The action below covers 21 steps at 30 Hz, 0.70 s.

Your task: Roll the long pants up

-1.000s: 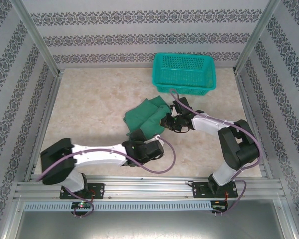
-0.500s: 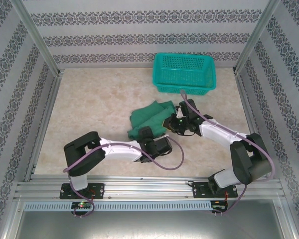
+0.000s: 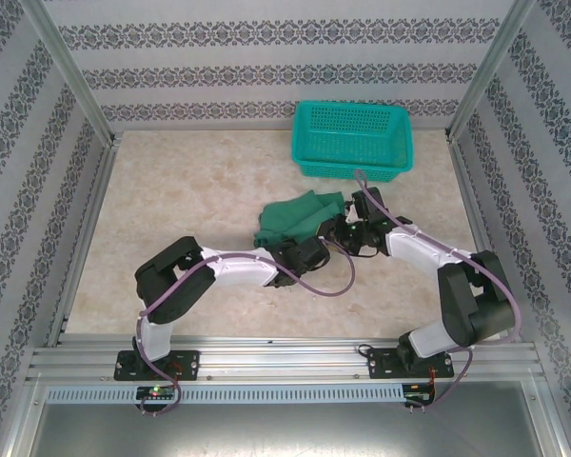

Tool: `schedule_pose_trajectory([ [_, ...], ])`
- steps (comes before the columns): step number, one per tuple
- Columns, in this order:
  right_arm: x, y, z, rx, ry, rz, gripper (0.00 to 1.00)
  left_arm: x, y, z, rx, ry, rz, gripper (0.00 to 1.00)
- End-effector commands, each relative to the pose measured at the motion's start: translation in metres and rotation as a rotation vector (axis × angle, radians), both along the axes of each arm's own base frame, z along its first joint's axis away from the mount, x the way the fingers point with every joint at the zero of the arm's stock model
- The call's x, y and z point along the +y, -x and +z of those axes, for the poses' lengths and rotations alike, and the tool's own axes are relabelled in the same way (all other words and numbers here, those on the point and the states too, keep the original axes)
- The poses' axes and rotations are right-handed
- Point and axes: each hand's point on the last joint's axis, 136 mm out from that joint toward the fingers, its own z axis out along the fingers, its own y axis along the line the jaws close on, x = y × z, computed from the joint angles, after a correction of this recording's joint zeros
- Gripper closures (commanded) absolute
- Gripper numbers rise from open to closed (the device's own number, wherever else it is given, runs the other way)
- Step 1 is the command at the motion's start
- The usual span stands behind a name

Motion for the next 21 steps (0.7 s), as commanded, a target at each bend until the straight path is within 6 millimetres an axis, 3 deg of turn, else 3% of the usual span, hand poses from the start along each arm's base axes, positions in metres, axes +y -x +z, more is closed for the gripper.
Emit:
schedule_pose_trajectory([
  [1,-0.023,-0.019,0.007,-0.042,0.119,-0.002,0.46,0.008,0.083,-0.045,0.446,-0.047,-0.022,1.00],
  [5,-0.072,-0.051,0.024,-0.131,0.348,-0.142,0.40,0.013,0.121,-0.040,0.673,-0.100,0.033,0.97],
  [10,-0.090,-0.054,0.025,-0.115,0.360,-0.205,0.40,0.004,0.135,-0.017,0.806,-0.061,0.066,0.96],
  [15,-0.104,-0.039,0.017,-0.099,0.375,-0.256,0.40,-0.024,0.140,0.019,1.080,0.224,0.154,0.92],
  [21,-0.117,-0.025,0.024,-0.122,0.417,-0.273,0.40,-0.045,0.121,0.054,1.359,0.631,0.289,0.90],
])
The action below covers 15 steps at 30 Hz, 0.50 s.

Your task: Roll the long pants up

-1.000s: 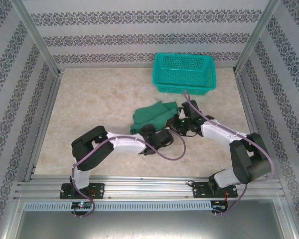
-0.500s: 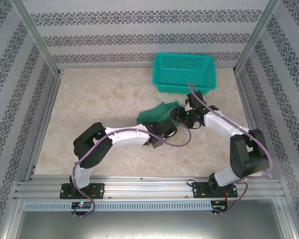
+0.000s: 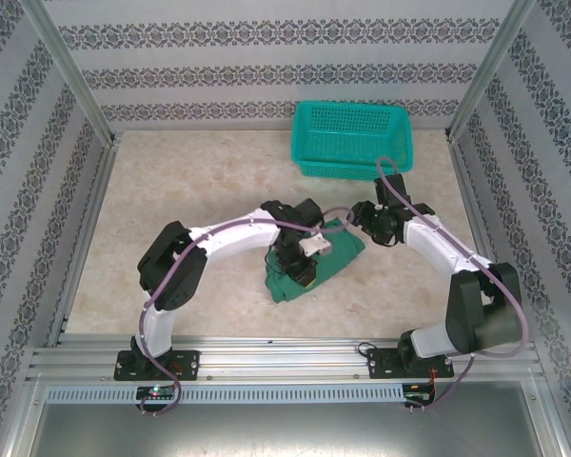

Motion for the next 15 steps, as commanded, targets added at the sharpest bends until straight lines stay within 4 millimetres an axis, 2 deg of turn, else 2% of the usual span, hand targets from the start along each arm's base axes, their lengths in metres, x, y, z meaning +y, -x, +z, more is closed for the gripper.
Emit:
schedule_pose_trajectory([
  [1,-0.016,0.007,0.012,-0.045,0.056,-0.031,0.40,-0.009,0.022,0.020,0.381,0.185,0.167,0.90],
  [5,-0.010,0.010,0.027,-0.082,0.019,-0.009,0.35,-0.010,-0.009,0.033,0.484,0.376,0.314,0.90],
  [9,0.020,0.014,0.030,-0.055,-0.094,0.117,0.33,-0.001,-0.040,0.039,0.547,0.499,0.450,0.90],
  [11,0.035,0.017,0.026,-0.032,-0.128,0.174,0.33,0.008,-0.048,0.032,0.551,0.477,0.498,0.90],
  [12,0.041,0.019,0.021,-0.015,-0.131,0.196,0.24,0.010,-0.049,0.029,0.552,0.475,0.502,0.90],
  [15,0.061,0.023,0.009,0.023,-0.136,0.268,0.22,0.020,-0.051,0.010,0.558,0.430,0.516,0.90],
])
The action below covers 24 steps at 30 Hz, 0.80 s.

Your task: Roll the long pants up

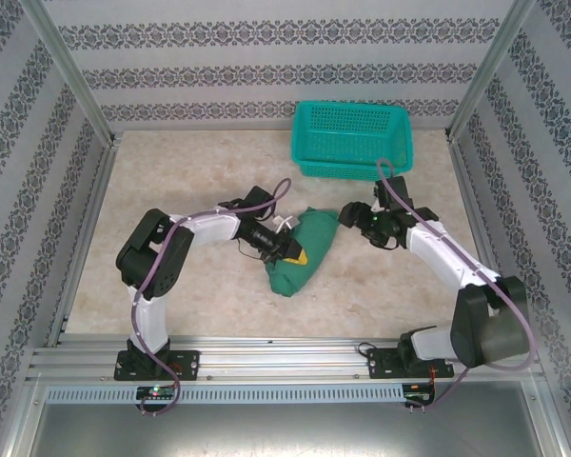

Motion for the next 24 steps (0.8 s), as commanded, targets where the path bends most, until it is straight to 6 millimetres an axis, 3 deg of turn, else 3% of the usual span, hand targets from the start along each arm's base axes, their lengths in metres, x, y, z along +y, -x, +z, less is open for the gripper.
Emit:
schedule_pose_trajectory([
  [1,0.032,0.007,-0.006,0.044,-0.046,0.130,0.22,0.011,-0.009,-0.022,0.070,-0.040,0.040,0.90],
  [5,0.063,0.008,-0.014,0.072,-0.082,0.200,0.21,0.024,-0.009,-0.061,0.136,-0.041,0.074,0.90],
  [10,0.092,0.009,-0.021,0.111,-0.128,0.253,0.20,0.055,-0.010,-0.110,0.221,-0.101,0.146,0.90],
  [15,0.113,0.019,-0.032,0.138,-0.136,0.300,0.19,0.082,-0.041,-0.127,0.205,-0.085,0.287,0.89],
  [20,0.138,0.020,-0.051,0.174,-0.142,0.350,0.19,0.085,-0.033,-0.151,0.252,-0.080,0.264,0.89],
  [24,0.155,0.009,-0.053,0.162,-0.155,0.375,0.17,0.085,-0.025,-0.165,0.279,-0.062,0.275,0.88],
])
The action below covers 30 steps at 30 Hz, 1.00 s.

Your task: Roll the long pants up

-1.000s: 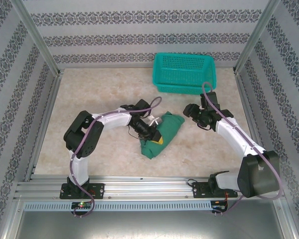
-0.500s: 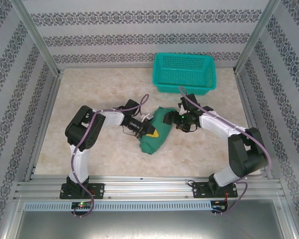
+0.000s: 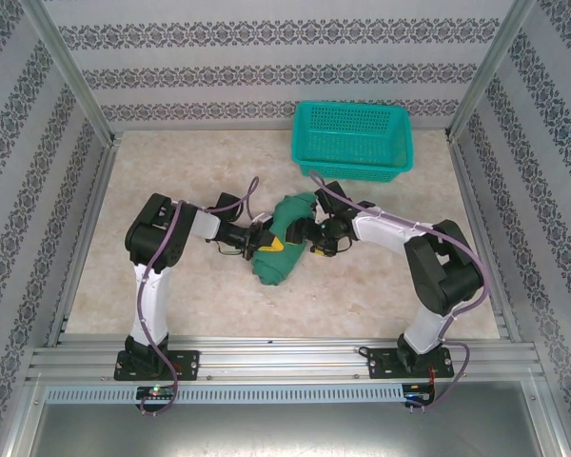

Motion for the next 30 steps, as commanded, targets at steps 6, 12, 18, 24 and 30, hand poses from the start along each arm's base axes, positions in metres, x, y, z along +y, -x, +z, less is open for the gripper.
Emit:
schedule_pose_trajectory([
  [6,0.043,-0.027,0.002,-0.037,-0.113,0.026,0.02,0.027,0.021,-0.129,0.130,-0.387,0.119,0.88],
  [12,0.054,-0.036,-0.019,0.010,-0.083,0.038,0.02,0.026,0.023,-0.127,0.116,-0.392,0.104,0.88],
  [18,0.062,-0.046,-0.062,0.089,-0.045,0.001,0.12,0.017,0.030,-0.128,0.107,-0.377,0.069,0.94],
  [24,0.087,-0.058,-0.089,0.119,-0.127,-0.038,0.56,0.013,0.033,-0.124,0.097,-0.364,0.058,0.94],
  [30,0.079,-0.045,-0.099,0.120,-0.169,-0.091,1.00,0.007,0.033,-0.097,-0.036,-0.382,0.021,0.88],
])
